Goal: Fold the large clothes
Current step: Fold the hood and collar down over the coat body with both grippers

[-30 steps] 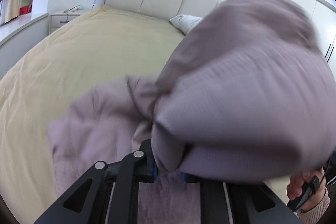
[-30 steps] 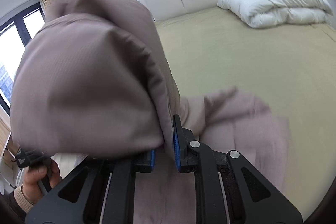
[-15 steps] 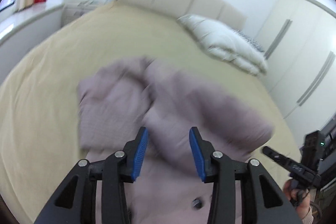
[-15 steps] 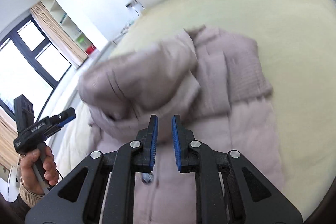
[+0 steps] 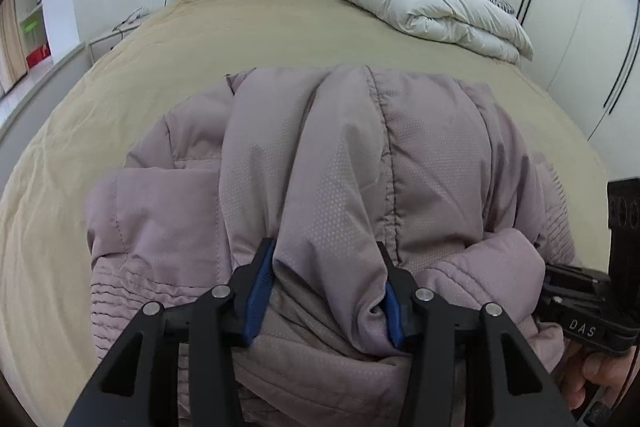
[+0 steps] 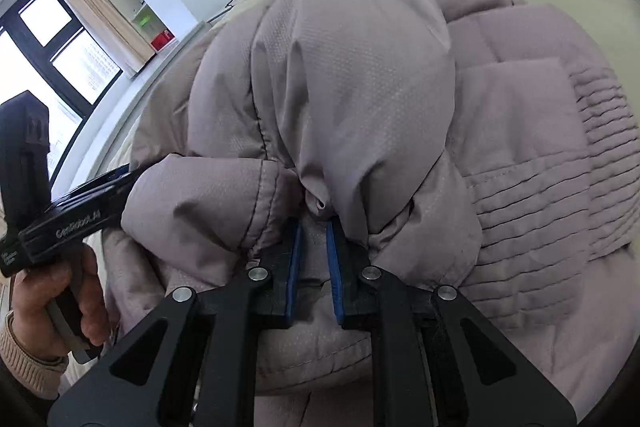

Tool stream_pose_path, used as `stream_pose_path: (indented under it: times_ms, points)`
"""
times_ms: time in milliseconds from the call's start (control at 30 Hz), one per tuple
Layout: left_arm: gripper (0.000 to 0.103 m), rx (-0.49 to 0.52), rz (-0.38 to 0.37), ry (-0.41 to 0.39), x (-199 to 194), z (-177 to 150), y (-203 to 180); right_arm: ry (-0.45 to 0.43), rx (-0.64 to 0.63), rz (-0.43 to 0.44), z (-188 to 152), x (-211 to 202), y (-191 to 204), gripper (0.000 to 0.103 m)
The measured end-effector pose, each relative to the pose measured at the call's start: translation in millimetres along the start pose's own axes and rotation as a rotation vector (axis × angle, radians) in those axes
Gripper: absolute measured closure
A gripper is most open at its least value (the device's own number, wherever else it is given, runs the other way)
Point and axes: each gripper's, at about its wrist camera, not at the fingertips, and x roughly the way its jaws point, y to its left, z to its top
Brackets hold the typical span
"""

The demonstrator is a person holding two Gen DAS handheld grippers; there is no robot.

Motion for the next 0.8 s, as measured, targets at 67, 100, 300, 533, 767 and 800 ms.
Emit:
stream_pose_path:
  times_ms: [67, 100, 300, 533, 767, 800]
  points:
    - [0.053, -0.005, 0.006, 0.005, -2, 2, -1, -0.003, -0.032, -0.042, 0, 6, 7, 0.090]
    - [0.053, -0.029, -0.007, 0.005, -8, 0, -5, 0.017, -0.059, -0.060, 1, 5, 12, 0.090]
    - [0.046, -0.117, -0.065, -0.187, -81, 17, -2, -0.096, -0.019, -0.024, 38, -71, 4, 0.089]
    - [0.047, -0.134, -0.074, -0.021, 2, 35, 0, -0.086, 0.012, -0.060, 107, -44, -3, 0.089]
    - [0.046, -0.163, -0.099, -0.006, 43, 28, 3, 0.033, -0.029, -0.182, 134, 64, -43, 0.090]
    - [0.046, -0.162, -0.098, 0.000, 48, 27, 1, 0.037, -0.046, -0.199, 137, 73, -42, 0.091]
